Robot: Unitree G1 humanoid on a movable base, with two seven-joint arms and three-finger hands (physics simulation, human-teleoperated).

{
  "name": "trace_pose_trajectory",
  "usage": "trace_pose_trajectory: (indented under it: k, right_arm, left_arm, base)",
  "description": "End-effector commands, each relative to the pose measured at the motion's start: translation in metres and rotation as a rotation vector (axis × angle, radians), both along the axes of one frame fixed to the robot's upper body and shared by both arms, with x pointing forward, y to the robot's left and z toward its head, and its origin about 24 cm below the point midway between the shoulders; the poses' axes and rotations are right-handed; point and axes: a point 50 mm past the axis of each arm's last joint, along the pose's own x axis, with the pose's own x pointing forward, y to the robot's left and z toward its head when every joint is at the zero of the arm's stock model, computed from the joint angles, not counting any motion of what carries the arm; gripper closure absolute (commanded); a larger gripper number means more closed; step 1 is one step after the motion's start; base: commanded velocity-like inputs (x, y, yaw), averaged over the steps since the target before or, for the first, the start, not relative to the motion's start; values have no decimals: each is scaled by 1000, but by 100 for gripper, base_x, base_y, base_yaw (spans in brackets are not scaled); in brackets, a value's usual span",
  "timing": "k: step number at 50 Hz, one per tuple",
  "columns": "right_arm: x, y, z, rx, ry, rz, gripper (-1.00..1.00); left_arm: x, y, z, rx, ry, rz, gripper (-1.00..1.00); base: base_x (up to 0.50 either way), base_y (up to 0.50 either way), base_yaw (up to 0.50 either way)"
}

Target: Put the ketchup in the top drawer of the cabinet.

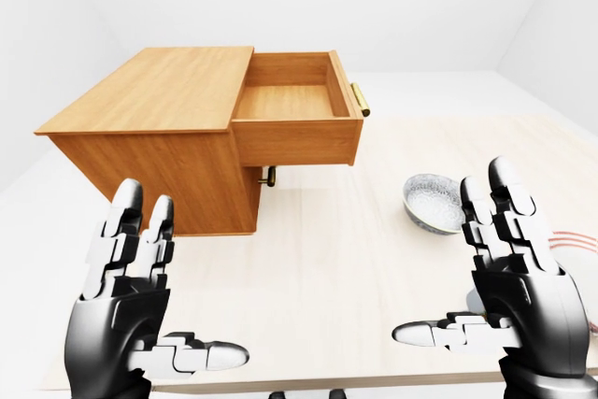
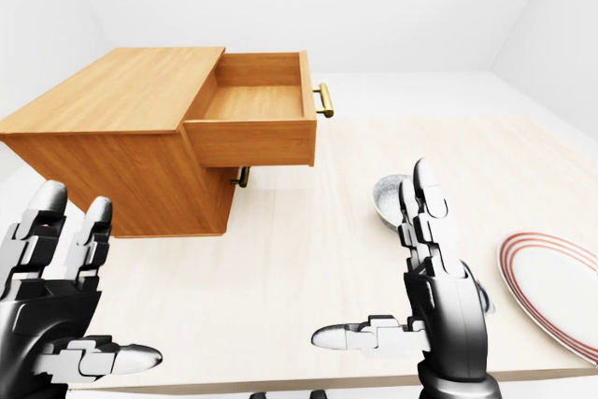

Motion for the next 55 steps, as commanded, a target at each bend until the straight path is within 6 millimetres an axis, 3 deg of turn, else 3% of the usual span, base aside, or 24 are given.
trace_pose_trajectory:
  k: [1,12,25,33,41,49,50,55]
  right_arm:
    - [0,0,0,-3,1,2,-100]
    - [2,0,-1,4,2,5,-100]
    - [-1,-5,1,48,-19,9,-100]
    - [-9,-29,5,-5,-24,-47,-100]
    - [-22,-63,26,-122,-18,-112,-100]
    - [-40,-79,47,-278,-34,-98,-100]
    - [-51,-86,65,-372,-66,-97,-100]
    - [-69,-87,99,-601,-205,-118,-100]
  left_arm:
    - [0,1,1,1,-8,4,-100]
    - [0,3,3,2,-21,11,-100]
    - [2,3,2,4,-22,13,-100]
    - [3,2,1,2,-15,12,-100]
    - [4,2,-1,1,-7,13,-100]
    - [7,0,-2,1,0,11,-100]
    - [7,0,-2,1,5,9,-100]
    - [8,-1,-4,0,16,9,-100]
  base:
    - [1,50,0]
    - [1,50,0]
    - [0,1,0]
    - [0,0,0]
    - [0,0,0]
    - [0,0,0]
    - [0,0,0]
    - [0,0,0]
